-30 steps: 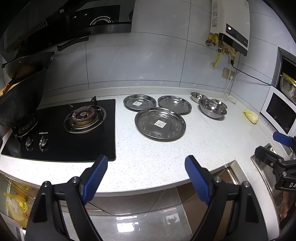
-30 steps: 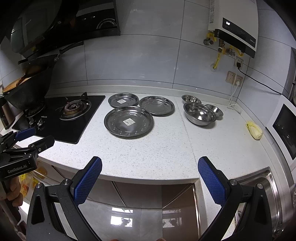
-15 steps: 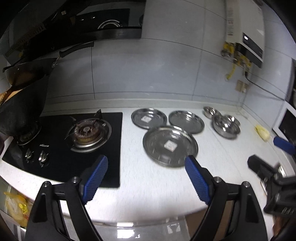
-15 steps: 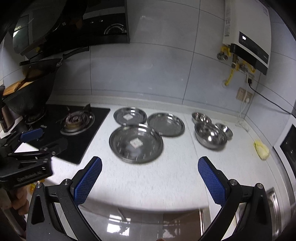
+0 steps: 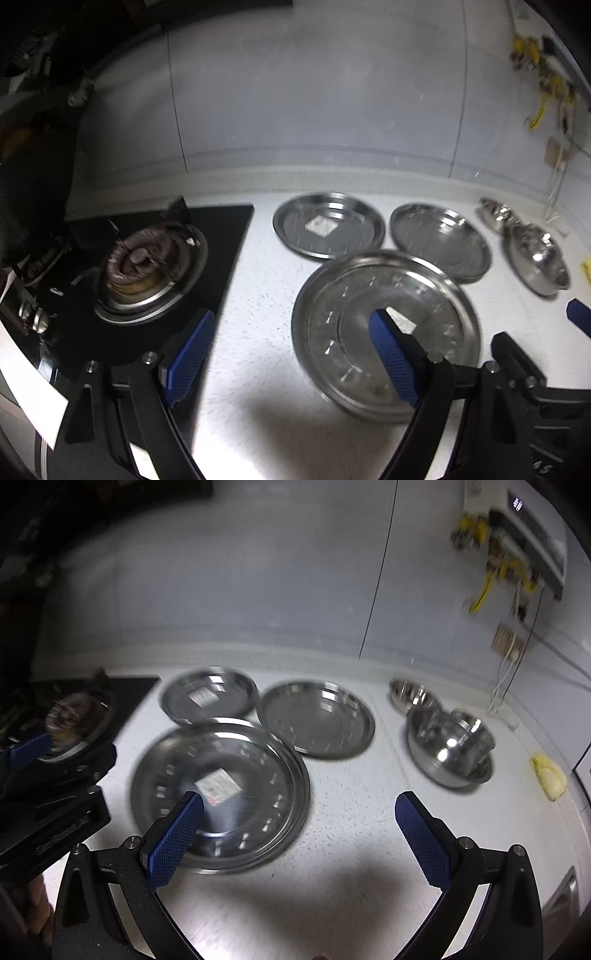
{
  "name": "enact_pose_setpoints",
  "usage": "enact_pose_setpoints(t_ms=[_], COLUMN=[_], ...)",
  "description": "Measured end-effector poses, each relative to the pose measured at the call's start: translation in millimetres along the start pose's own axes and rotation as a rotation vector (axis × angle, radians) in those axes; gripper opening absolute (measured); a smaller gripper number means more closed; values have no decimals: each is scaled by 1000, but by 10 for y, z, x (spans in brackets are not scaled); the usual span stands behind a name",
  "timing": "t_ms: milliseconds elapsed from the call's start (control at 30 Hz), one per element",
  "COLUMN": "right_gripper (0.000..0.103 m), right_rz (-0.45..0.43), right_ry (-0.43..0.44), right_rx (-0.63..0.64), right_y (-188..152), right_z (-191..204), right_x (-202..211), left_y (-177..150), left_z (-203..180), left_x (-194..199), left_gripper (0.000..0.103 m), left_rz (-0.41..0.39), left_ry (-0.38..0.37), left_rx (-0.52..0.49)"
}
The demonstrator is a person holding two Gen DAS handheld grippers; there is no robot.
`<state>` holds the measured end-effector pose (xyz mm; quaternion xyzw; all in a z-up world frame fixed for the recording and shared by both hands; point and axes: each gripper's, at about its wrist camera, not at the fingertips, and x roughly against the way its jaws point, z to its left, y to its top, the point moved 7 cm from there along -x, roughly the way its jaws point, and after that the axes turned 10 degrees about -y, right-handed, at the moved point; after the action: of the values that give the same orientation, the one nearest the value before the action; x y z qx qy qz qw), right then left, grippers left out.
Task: Organize plates and bowls
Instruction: 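Close the left gripper on the large labeled plate's rim while the right gripper grips the opposite rim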
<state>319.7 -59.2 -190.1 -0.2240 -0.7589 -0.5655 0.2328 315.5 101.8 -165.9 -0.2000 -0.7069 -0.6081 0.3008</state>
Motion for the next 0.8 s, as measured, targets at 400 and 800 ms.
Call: enact_pose_setpoints(t_ms=[400,800], right_gripper=[102,86], right_rz=[218,307], right_ry=[66,157], right_rx=[62,122], right_y=[-178,-215], right_z=[248,362], right_x=[-829,-1110], left_y=[-185,-306], left_z=[-21,-4], left_x=[-724,-1048], left_gripper=[85,84], left_rz=[185,337], left_ry=[1,-53], left_rx=[78,126])
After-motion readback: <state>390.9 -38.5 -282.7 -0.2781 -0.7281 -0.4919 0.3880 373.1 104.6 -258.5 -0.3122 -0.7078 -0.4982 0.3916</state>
